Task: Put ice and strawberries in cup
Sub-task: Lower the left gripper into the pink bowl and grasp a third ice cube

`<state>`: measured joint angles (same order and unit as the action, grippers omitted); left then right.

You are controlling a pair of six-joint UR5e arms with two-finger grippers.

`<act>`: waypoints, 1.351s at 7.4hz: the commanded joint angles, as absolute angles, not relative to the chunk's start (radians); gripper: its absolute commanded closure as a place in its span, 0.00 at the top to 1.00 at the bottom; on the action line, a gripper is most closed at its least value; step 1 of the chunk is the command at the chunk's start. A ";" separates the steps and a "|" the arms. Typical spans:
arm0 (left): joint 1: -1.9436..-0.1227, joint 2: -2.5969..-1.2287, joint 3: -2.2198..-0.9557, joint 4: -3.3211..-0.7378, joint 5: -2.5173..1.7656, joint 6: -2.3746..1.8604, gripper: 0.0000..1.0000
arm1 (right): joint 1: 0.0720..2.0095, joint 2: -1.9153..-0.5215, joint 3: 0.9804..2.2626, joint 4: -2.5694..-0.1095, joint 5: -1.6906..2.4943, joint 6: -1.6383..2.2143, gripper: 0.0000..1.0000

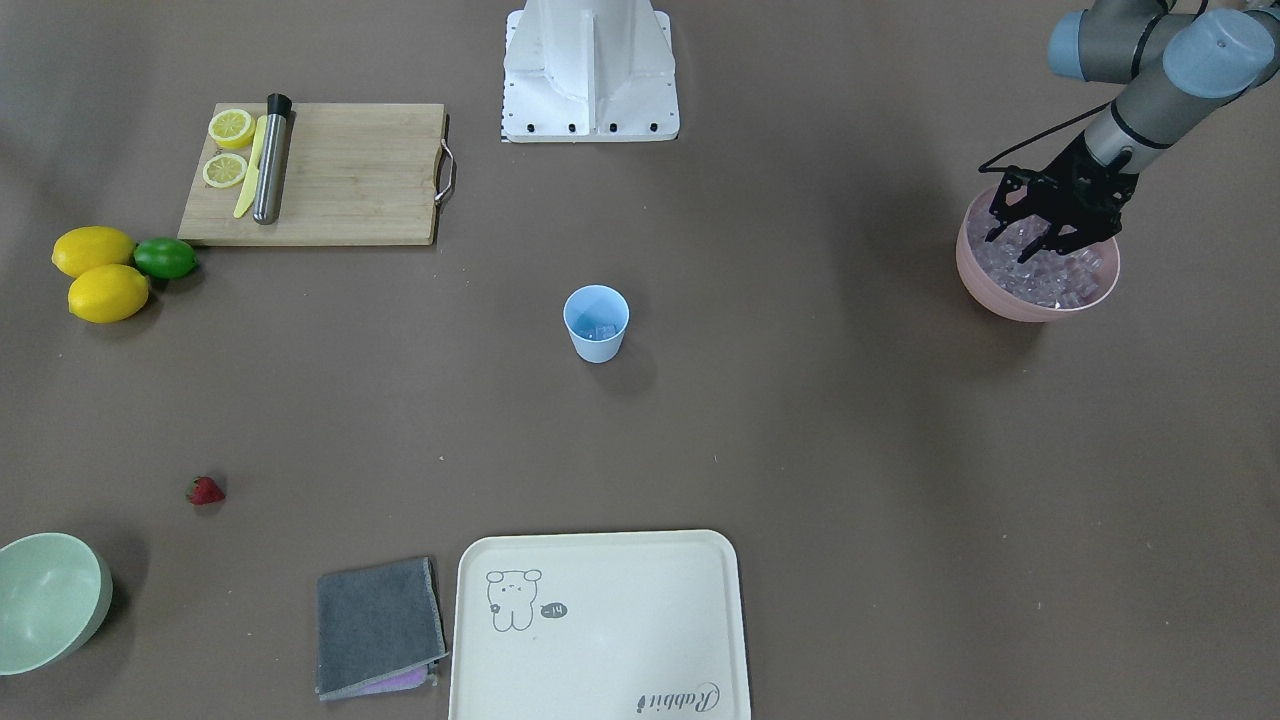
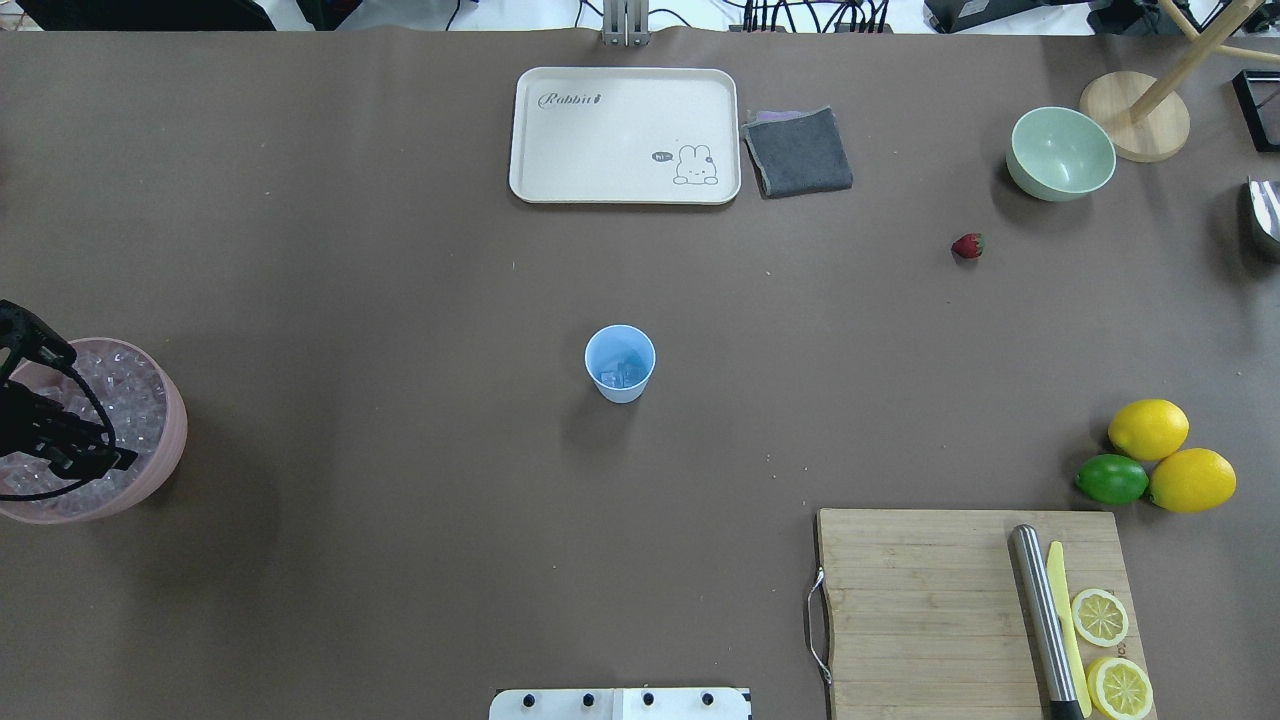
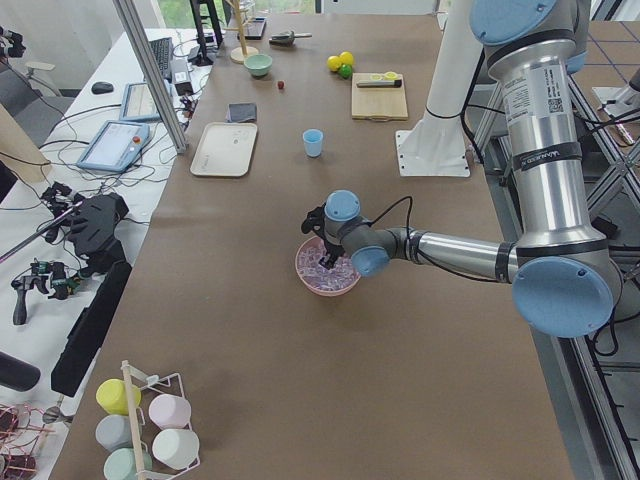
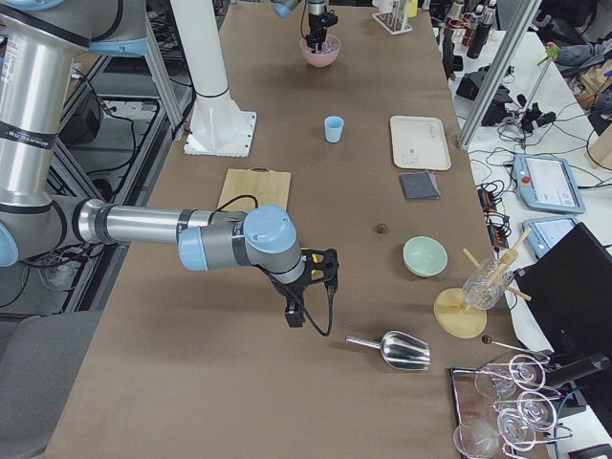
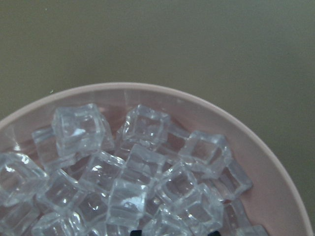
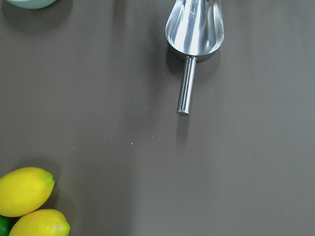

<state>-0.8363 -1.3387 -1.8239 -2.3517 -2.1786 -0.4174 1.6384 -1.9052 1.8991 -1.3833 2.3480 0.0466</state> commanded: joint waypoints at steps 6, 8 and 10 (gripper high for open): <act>-0.909 -1.341 -1.830 -2.370 -2.253 -0.411 0.00 | 1.638 -1.905 1.899 -1.382 2.350 0.046 1.00; -0.988 -1.356 -1.833 -2.370 -2.333 -0.411 0.00 | 1.638 -1.905 1.899 -1.382 2.350 0.048 1.00; -1.041 -1.423 -1.833 -2.365 -2.416 -0.416 0.00 | 1.638 -1.905 1.899 -1.382 2.350 0.046 1.00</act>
